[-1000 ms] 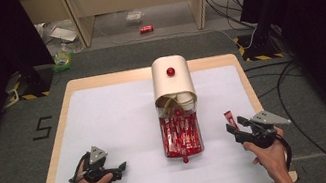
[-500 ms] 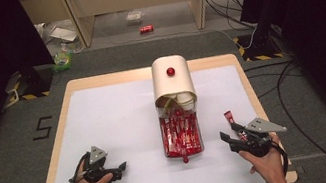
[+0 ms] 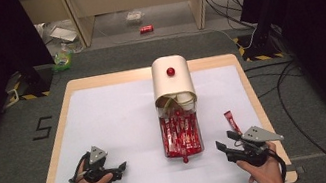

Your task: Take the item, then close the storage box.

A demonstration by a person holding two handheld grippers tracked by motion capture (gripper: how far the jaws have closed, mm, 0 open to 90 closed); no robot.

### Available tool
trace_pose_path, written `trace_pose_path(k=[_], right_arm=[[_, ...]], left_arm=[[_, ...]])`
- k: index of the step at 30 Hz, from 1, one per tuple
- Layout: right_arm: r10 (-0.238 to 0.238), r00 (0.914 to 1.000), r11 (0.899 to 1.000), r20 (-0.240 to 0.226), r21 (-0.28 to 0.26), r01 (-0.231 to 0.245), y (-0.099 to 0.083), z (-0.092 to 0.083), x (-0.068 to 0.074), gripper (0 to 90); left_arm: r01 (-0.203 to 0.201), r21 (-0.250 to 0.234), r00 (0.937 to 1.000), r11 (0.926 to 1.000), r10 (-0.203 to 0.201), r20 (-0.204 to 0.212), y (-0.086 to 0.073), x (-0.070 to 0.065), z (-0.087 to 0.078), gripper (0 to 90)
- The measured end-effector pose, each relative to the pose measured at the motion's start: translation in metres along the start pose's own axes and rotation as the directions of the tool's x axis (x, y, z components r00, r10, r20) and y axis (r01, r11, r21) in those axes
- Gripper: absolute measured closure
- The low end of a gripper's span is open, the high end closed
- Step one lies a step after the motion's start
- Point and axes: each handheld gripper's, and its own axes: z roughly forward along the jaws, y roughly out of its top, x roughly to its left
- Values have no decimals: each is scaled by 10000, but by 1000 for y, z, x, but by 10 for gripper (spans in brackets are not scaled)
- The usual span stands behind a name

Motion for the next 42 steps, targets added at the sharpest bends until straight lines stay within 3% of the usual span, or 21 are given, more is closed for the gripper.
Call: trace_pose_path(k=[32,42], right_arm=[[-92,9978,9986,-653,508,126,-12,8,16,365],[-550,9961,9958,-689,688,597,-14,17,25,362]], left_arm=[[0,-2,10000,10000,0,3,0,0,0,77],[-3,-3,10000,10000,3,-5,0,0,0,77]])
